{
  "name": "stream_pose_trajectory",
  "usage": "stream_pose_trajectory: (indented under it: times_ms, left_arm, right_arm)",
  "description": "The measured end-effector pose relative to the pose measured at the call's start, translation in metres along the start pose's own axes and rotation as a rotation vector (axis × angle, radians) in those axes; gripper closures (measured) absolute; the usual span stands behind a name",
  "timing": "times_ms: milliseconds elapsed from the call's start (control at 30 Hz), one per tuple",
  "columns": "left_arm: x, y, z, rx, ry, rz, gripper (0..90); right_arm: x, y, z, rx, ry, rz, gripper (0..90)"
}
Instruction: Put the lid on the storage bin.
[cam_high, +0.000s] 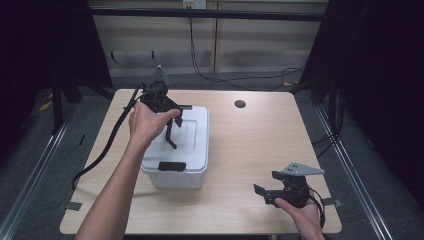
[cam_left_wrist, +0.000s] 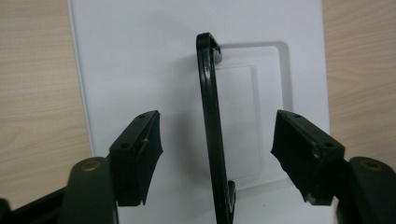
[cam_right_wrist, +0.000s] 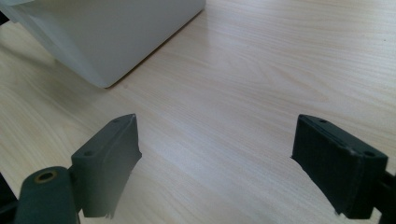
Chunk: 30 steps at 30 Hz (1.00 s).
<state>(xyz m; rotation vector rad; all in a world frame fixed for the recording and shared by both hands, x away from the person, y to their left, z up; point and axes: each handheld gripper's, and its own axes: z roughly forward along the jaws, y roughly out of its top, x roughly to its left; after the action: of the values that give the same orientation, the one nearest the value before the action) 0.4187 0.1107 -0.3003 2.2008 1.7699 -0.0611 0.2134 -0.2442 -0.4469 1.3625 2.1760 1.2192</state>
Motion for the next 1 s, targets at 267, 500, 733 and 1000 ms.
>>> stream_pose_trajectory:
  times_ms: [267, 500, 733, 1000]
  left_arm:
    - [0.003, -0.001, -0.007, -0.035, -0.070, 0.060, 22.4]
    - [0.015, -0.007, -0.016, -0.090, -0.174, 0.131, 17.3]
    - [0.042, -0.018, -0.021, -0.155, -0.236, 0.196, 17.2]
    - [0.064, -0.029, -0.026, -0.215, -0.205, 0.236, 19.0]
  right_arm:
    - [0.000, 0.000, 0.000, 0.001, 0.000, 0.000, 14.7]
    - [0.000, 0.000, 0.000, 0.000, -0.001, 0.001, 14.8]
    - [-0.001, 0.000, 0.000, 0.001, -0.002, 0.004, 14.8]
    - [-0.001, 0.000, 0.000, 0.000, -0.004, 0.004, 14.8]
